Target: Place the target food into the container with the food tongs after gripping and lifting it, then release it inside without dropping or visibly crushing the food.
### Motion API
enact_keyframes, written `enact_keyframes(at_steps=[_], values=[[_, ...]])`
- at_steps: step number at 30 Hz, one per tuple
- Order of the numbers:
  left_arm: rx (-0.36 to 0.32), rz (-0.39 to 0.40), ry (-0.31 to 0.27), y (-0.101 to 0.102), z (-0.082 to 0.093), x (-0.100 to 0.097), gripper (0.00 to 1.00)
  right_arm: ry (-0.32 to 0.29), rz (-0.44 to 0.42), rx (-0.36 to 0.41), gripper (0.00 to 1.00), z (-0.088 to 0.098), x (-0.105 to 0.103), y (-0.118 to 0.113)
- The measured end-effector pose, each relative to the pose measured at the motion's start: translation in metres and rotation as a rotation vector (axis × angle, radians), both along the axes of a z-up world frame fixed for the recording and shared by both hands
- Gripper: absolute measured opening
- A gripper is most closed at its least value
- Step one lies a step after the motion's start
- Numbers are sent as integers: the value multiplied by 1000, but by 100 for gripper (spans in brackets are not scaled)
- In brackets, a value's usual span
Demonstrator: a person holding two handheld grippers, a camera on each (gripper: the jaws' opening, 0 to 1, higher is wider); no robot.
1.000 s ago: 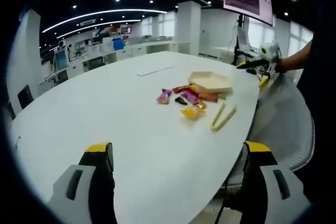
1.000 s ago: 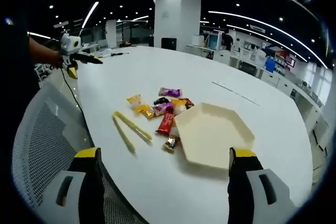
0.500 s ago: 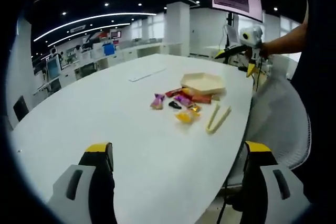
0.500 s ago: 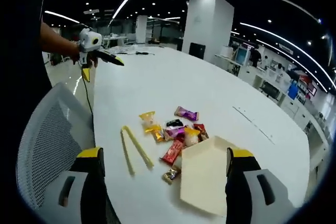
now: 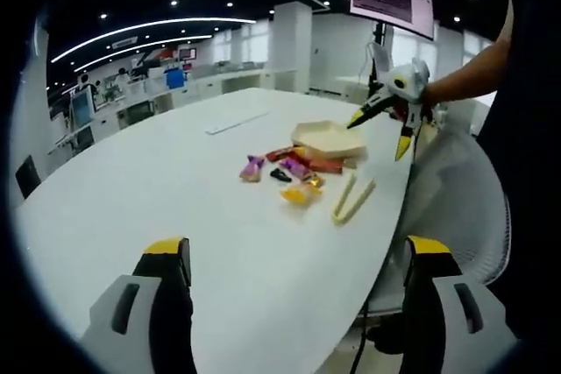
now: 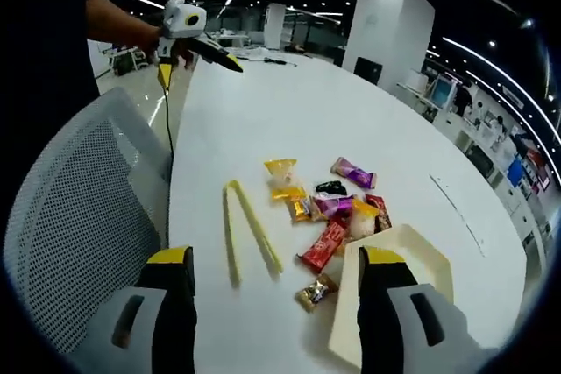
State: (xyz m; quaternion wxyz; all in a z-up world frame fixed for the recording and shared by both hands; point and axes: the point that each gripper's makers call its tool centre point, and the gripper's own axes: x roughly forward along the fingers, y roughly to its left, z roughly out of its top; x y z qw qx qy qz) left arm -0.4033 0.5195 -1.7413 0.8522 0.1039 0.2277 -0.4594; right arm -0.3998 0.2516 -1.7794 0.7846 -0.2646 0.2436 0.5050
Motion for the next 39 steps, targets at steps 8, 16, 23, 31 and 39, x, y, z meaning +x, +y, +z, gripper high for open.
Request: enact_keyframes(at_steps=[8, 16, 23, 31, 39], values=[[-11, 3, 4, -6, 1, -1, 98, 38, 43, -28, 64, -21, -3, 7], [-10, 8, -3, -14, 6, -4, 96, 94, 132, -81, 52, -49, -4, 22], [-7, 14, -1, -9, 9, -4, 95, 121, 157, -122, 36, -61, -2, 21], [-9, 26, 8, -8, 9, -3, 95, 162, 164, -142, 31, -75, -3, 22], [-13, 32, 19, -10, 6, -4, 93, 157, 155, -216, 11, -79, -8, 20]])
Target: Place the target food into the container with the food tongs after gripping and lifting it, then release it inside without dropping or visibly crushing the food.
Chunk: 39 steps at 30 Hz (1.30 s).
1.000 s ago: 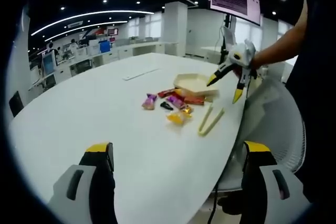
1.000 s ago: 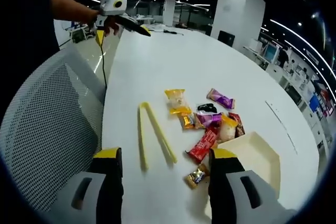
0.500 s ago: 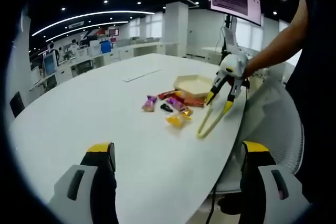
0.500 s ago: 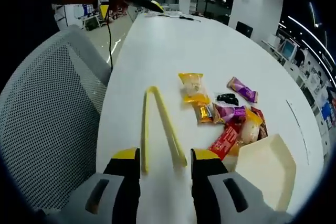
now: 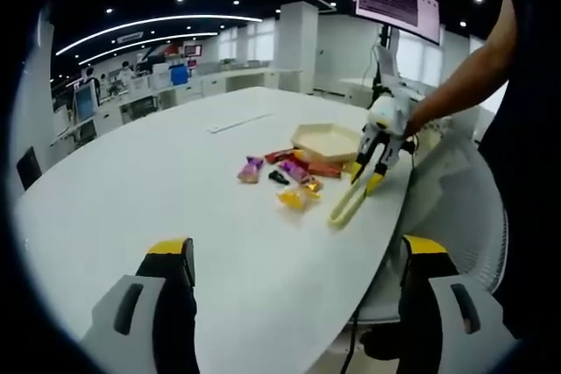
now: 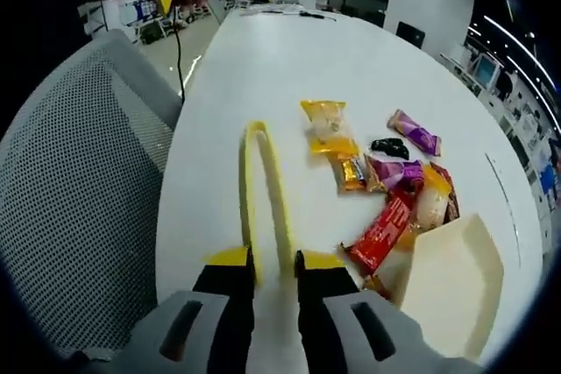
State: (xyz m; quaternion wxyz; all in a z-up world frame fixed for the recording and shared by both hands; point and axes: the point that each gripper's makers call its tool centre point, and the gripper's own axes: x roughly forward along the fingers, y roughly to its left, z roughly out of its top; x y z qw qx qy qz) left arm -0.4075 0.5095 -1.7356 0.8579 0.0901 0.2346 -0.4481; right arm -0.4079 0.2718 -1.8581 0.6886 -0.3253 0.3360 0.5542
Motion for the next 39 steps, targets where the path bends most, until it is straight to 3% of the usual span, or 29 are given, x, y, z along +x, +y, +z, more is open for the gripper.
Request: enact_keyframes(at_steps=[1, 2, 4, 12, 13, 17, 26, 28, 31, 39], values=[[-1, 0, 0, 0, 0, 0, 93, 2, 5, -13, 6, -1, -1, 1], [-1, 2, 1, 0, 0, 0, 92, -43, -3, -73, 4, -1, 6, -6], [-2, 3, 1, -1, 0, 0, 92, 29, -89, -47, 2, 2, 2, -3], [-12, 7, -2, 1, 2, 1, 93, 50, -108, -42, 1, 5, 1, -3], [-14, 4, 13, 1, 2, 0, 90, 84, -142, -28, 1, 4, 0, -3], [-15, 0, 10, 2, 3, 1, 91, 74, -146, -22, 1, 12, -1, -7], [-34, -28, 8, -2, 6, 5, 95, 77, -191, 37, 2, 40, 5, -11], [-44, -63, 41, -7, 5, 0, 96, 70, -192, 41, 2, 47, 6, -12], [-40, -70, 40, -8, 5, 1, 99, 66, -196, 51, 2, 54, 7, -12], [-84, -74, 33, -7, 23, 11, 99, 9, -186, 103, 2, 85, 16, -6]])
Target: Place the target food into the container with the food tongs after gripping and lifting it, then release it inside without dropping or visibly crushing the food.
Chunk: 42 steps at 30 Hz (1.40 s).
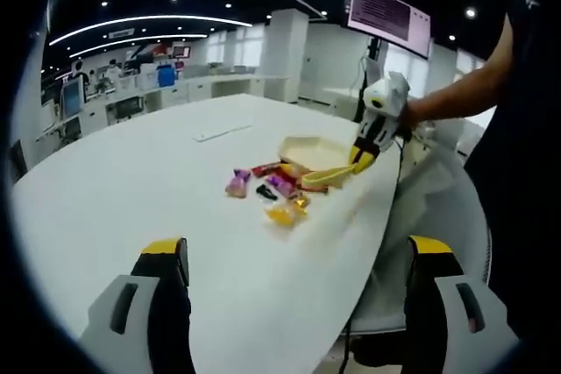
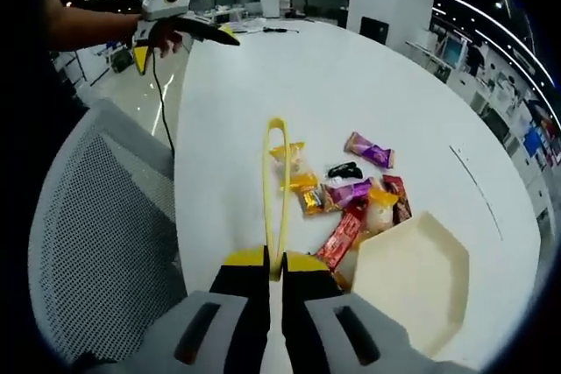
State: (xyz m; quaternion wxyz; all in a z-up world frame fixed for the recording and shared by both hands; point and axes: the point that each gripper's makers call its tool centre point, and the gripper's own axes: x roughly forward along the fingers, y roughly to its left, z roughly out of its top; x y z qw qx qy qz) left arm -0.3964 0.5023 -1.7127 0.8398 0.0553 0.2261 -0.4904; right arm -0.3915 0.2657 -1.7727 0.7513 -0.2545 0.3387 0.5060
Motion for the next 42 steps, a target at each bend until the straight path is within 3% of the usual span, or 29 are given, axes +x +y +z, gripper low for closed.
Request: enact_keyframes(at_steps=[5, 14, 21, 26, 34, 42], values=[[-28, -18, -20, 1, 15, 8, 99, -17, 9, 30, 2, 20, 4, 6], [-57, -120, -4, -11, 41, 13, 99, -75, 35, 125, 2, 73, 12, 21], [-97, -173, -47, -29, 74, 25, 95, -117, 32, 190, 2, 115, 19, 28], [-94, -198, -64, -36, 83, 31, 94, -144, 38, 220, 2, 139, 22, 33], [-152, -220, -84, -55, 104, 31, 91, -167, 52, 260, 2, 165, 22, 44], [-260, -271, -83, -84, 134, 25, 87, -174, 82, 328, 2, 188, 12, 69]])
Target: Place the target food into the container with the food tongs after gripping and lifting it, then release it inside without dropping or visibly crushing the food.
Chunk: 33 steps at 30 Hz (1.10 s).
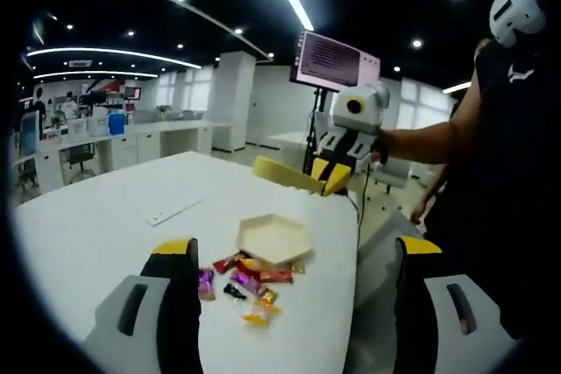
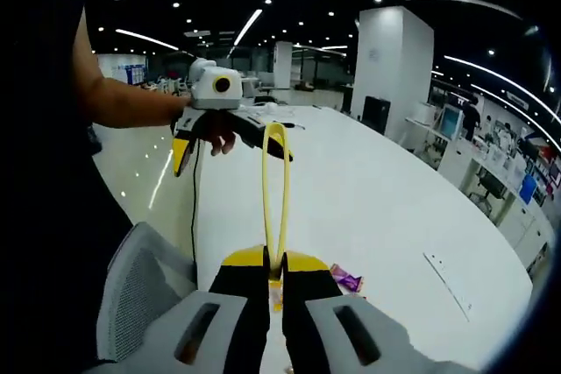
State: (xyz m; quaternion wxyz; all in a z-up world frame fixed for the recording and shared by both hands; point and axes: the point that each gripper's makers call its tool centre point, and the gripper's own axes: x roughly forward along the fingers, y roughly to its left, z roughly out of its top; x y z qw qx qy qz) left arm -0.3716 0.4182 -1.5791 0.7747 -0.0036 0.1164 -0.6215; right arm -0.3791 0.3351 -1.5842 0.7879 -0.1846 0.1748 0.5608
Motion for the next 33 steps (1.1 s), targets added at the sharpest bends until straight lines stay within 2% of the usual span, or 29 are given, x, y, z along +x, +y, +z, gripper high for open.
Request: enact_keyframes(at_steps=[4, 13, 17, 23, 33], values=[[-26, -26, 21, -9, 6, -4, 82, -5, 25, 25, 2, 8, -6, 11], [-69, -67, 25, -19, 21, -12, 67, 19, 63, 72, 2, 12, -19, 34], [-79, -92, 30, -22, 26, -17, 56, 27, 77, 89, 2, 15, -22, 39], [-62, -130, 29, -24, 25, -25, 33, 53, 108, 106, 3, 17, -29, 45], [-53, -146, 40, -24, 22, -29, 19, 80, 141, 125, 3, 18, -36, 45]])
